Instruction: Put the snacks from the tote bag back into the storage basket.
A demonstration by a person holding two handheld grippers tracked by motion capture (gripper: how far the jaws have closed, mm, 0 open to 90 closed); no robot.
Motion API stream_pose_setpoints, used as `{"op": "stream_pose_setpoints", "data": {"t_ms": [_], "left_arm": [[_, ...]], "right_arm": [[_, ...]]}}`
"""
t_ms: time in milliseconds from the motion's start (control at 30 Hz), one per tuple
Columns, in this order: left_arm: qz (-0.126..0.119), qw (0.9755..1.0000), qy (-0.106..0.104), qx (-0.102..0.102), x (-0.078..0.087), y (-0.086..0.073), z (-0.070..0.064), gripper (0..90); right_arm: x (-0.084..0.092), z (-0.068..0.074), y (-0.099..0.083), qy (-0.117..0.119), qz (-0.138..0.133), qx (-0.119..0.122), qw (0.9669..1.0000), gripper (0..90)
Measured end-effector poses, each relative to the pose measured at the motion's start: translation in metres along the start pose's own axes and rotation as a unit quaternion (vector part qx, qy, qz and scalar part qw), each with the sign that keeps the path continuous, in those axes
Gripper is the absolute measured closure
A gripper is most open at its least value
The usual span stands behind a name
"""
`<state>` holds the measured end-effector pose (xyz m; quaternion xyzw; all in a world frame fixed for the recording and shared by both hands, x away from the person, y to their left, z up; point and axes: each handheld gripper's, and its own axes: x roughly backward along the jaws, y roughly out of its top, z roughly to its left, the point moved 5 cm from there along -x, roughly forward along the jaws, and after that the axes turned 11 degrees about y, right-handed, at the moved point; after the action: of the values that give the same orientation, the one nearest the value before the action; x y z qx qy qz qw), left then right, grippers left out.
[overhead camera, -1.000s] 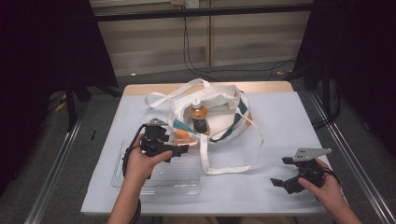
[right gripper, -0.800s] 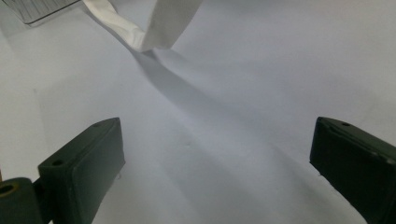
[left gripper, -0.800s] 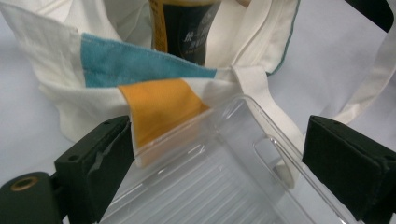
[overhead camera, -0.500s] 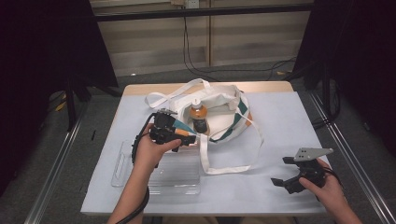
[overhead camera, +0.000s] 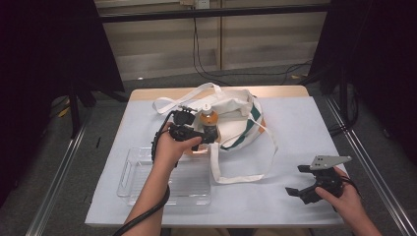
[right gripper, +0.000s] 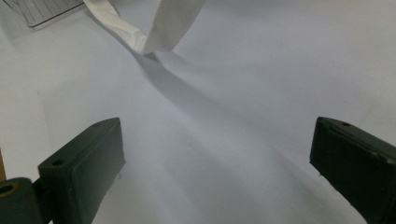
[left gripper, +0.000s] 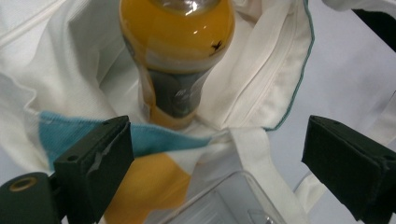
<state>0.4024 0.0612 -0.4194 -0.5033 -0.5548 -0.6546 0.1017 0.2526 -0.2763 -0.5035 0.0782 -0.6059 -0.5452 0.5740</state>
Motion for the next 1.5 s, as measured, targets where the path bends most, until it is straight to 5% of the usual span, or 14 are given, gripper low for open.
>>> {"op": "stream_pose_setpoints", "data": {"t_ms": [467, 1500], "left_arm": [[0.005, 0.9992, 0.04, -0.001, -0.008, 0.017, 0.001, 8.5], [0.021, 0.9968, 0.075, 0.017, -0.036, 0.03, 0.002, 15.2]], "right_arm": [[-0.001, 0.0, 0.0, 0.003, 0.002, 0.0, 1.0, 2.4], [-0.002, 0.001, 0.0, 0.003, 0.003, 0.002, 1.0, 2.4]]}}
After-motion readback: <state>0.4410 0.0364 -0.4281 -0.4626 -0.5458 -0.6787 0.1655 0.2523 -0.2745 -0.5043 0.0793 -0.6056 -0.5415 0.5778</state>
